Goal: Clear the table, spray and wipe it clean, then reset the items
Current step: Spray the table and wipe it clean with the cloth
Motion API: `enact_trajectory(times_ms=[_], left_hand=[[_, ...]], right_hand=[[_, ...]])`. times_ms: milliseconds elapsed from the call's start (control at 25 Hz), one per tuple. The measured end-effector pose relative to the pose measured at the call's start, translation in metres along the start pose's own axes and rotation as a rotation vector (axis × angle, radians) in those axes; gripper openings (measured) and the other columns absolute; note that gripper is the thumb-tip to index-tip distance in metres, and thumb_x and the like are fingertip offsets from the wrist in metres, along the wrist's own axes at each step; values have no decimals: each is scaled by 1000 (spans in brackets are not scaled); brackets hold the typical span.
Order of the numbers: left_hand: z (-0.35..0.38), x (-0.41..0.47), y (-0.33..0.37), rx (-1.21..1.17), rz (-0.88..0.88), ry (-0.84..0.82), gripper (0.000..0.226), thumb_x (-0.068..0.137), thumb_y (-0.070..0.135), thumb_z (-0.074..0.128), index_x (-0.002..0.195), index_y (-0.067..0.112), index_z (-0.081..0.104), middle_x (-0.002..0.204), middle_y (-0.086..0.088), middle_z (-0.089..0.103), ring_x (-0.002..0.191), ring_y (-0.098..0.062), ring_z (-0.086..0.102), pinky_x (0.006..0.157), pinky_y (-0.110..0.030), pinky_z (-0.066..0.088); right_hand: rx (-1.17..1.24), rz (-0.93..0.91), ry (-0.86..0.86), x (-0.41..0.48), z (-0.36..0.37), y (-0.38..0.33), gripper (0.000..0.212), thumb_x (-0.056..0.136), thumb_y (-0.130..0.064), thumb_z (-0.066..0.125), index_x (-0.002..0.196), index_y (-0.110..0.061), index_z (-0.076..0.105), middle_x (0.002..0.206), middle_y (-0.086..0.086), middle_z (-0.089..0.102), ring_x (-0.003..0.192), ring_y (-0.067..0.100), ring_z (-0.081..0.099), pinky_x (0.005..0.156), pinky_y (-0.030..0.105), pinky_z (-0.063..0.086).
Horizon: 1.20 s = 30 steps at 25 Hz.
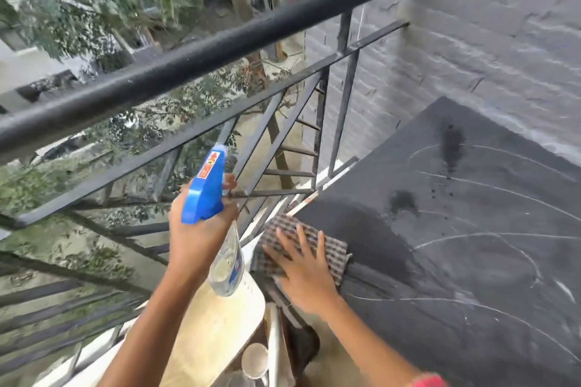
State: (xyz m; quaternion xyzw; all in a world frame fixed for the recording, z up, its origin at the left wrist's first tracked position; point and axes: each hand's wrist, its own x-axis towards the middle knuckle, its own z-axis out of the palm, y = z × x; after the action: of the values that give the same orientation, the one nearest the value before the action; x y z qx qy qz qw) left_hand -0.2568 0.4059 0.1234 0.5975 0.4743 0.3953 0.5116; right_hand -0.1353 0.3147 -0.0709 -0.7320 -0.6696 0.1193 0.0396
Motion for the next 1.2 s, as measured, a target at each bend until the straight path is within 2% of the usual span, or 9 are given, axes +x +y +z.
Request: enact_trajectory(times_ms=[120,200,400,600,720,880,1000,1120,1200], left_hand=[[-1,10,-1,-3,-5,-23,28,63,3,57,85,18,62,85,-4,62,71,-16,54,68,-27,44],[4,13,1,-22,1,-37,28,61,6,54,84,19,62,83,-3,62,72,-16,54,69,-29,44],[25,17,14,-62,33,-75,34,62,4,55,81,31,64,75,5,62,65,-15,51,64,-30,42],[66,14,25,-62,20,-98,31,62,6,57,83,27,65,72,-11,55,66,-16,49,64,-30,43],[90,15,19,-31,-17,-123,18,68,1,64,84,0,58,74,-19,52,67,-18,48,65,-32,41],[116,8,16,2,-36,-173,40,70,-10,61,84,28,63,70,1,60,61,-6,54,66,-15,45],[128,-1,22,57,-23,-193,28,63,5,56,86,21,62,63,12,62,62,3,58,63,-3,41],[143,-5,25,61,-132,-198,22,80,-6,58,80,16,57,84,-10,70,52,16,54,55,1,38],[147,-8,21,83,-210,-202,32,88,-11,50,84,21,55,63,17,70,42,23,46,51,2,36]], right_hand=[[-129,-82,46,-65,13,40,75,83,-51,47,145,-48,6,157,-7,12,144,34,3,107,66,-3],[-159,137,39,-87,1,88,87,79,-46,63,146,-46,7,157,-7,15,144,30,5,109,66,7],[-10,638,77,5,-33,122,61,97,-46,29,145,-43,-8,157,-3,-14,142,35,-17,106,70,-5],[-71,44,5,0,-14,69,62,91,-47,32,144,-48,-1,157,-7,-5,143,37,-8,104,71,-11],[-151,24,60,-70,-7,105,75,80,-48,45,146,-45,10,156,-7,16,143,34,11,107,66,5],[-102,497,88,-56,-40,215,70,93,-42,41,143,-48,-9,158,-9,-6,144,30,-9,110,66,1],[23,767,161,19,-64,231,59,96,-43,35,148,-39,6,159,-3,-4,144,35,-8,105,73,0],[2,536,111,62,-59,190,58,95,-46,33,147,-39,8,159,0,-4,142,41,-10,101,74,-9],[-71,200,51,45,-47,162,59,94,-47,32,146,-42,6,158,-3,-1,143,38,-8,103,71,-13]])
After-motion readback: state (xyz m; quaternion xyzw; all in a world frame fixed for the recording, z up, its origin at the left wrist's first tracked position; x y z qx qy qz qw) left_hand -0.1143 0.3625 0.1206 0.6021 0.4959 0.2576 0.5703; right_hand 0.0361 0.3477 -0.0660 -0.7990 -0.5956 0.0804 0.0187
